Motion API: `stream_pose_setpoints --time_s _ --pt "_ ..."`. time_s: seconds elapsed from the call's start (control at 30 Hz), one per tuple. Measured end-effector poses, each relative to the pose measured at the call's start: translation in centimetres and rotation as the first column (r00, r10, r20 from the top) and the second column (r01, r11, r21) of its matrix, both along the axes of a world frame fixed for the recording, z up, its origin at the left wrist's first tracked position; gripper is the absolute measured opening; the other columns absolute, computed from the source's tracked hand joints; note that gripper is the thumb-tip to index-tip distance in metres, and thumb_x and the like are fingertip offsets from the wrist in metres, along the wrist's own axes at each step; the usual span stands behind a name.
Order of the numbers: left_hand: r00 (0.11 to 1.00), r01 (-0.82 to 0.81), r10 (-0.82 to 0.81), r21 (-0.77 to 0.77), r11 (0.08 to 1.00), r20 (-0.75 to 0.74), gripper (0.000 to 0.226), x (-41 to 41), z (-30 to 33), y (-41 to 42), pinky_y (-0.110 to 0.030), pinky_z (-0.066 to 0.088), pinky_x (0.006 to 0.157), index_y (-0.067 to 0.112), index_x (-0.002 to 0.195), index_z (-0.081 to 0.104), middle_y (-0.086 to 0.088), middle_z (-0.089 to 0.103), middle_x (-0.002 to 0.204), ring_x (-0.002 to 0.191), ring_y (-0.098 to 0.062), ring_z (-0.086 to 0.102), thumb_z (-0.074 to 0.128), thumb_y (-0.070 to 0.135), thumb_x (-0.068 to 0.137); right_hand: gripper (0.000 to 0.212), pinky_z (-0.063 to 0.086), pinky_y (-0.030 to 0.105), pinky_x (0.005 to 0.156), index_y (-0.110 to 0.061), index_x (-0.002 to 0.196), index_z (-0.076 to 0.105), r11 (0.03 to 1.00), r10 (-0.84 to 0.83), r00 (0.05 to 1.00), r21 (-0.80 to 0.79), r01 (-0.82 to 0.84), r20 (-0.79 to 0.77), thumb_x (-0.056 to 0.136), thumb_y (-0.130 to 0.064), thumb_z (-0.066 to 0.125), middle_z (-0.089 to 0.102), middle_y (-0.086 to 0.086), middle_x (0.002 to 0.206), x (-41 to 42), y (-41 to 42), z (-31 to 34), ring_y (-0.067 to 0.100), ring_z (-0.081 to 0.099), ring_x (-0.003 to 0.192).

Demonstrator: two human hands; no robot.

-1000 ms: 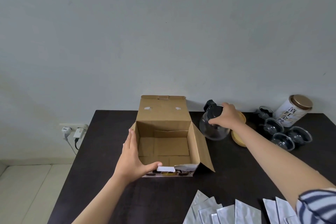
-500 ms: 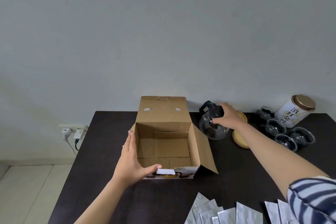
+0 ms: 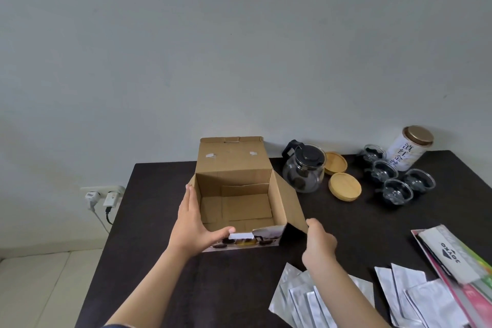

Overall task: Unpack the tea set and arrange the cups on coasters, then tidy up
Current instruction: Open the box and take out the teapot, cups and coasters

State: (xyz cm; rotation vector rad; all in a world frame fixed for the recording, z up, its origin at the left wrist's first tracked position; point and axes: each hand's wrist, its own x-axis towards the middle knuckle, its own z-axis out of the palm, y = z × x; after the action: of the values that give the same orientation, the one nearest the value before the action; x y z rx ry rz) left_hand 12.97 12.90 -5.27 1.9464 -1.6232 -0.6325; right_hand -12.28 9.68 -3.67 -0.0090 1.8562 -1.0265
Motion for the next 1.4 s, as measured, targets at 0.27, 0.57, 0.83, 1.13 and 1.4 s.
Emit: stream_pose_setpoints --time_s 0.27,0.57,0.83,1.13,1.4 --pt "0.969 -0.113 0.114 -0.02 0.993 0.22 0.114 -0.1 0.5 0.4 -0.052 0.004 0.115 0.009 0.15 -0.003 -0.011 -0.009 0.158 0.146 -0.028 0.001 0.03 0.085 0.071 0.044 0.038 0.037 0.106 -0.003 0.139 0.039 0.919 -0.163 0.723 -0.163 0.359 0.671 0.096 -0.011 0.047 0.048 0.017 0.137 1.0 0.2 1.4 0.029 0.047 0.129" --pt "0.54 -0.654 0.634 0.198 0.73 -0.554 0.087 -0.9 1.6 1.9 -0.043 0.034 0.107 0.01 0.149 0.013 -0.014 0.031 0.15 0.135 -0.033 0.035 0.061 0.046 0.086 0.04 0.04 0.044 0.105 -0.008 0.132 0.045 0.873 -0.037 0.757 -0.348 0.342 0.652 0.094 -0.013 0.052 0.057 0.016 0.121 1.4 1.1 1.8 0.031 0.053 0.117" --pt "0.73 -0.545 0.394 -0.129 0.828 -0.559 0.076 -2.8 3.5 2.9 -0.029 0.041 0.091 0.018 0.147 0.015 -0.003 0.046 0.134 0.118 -0.016 0.047 0.061 0.034 0.089 0.045 0.051 0.021 0.08 -0.01 0.127 0.039 0.713 0.191 0.972 -0.662 -0.232 -0.135 0.09 -0.017 0.064 0.055 0.006 0.12 3.4 2.6 0.9 0.014 0.058 0.105" --pt "0.995 -0.1 0.092 -0.235 0.967 -0.046 0.076 -2.1 -0.5 4.6 -0.04 0.027 0.115 0.02 0.144 0.033 0.009 0.025 0.154 0.143 -0.01 0.014 0.049 0.064 0.084 0.054 0.038 0.002 0.09 -0.018 0.123 0.052 0.307 0.221 0.524 -0.451 -0.838 -0.823 0.079 -0.046 0.067 0.054 -0.007 0.122 3.7 4.9 -1.6 -0.001 0.052 0.113" --pt "0.992 0.007 0.021 -0.212 0.977 0.127 0.083 -1.2 -1.9 5.0 -0.045 -0.005 0.114 0.033 0.15 0.008 0.017 -0.003 0.157 0.144 -0.004 -0.009 0.03 0.075 0.082 0.05 0.04 0.02 0.094 -0.018 0.117 0.064 0.251 0.178 0.321 -0.273 -0.929 -0.93 0.081 -0.054 0.06 0.05 0.002 0.135 3.3 4.8 -4.3 0.013 0.042 0.126"
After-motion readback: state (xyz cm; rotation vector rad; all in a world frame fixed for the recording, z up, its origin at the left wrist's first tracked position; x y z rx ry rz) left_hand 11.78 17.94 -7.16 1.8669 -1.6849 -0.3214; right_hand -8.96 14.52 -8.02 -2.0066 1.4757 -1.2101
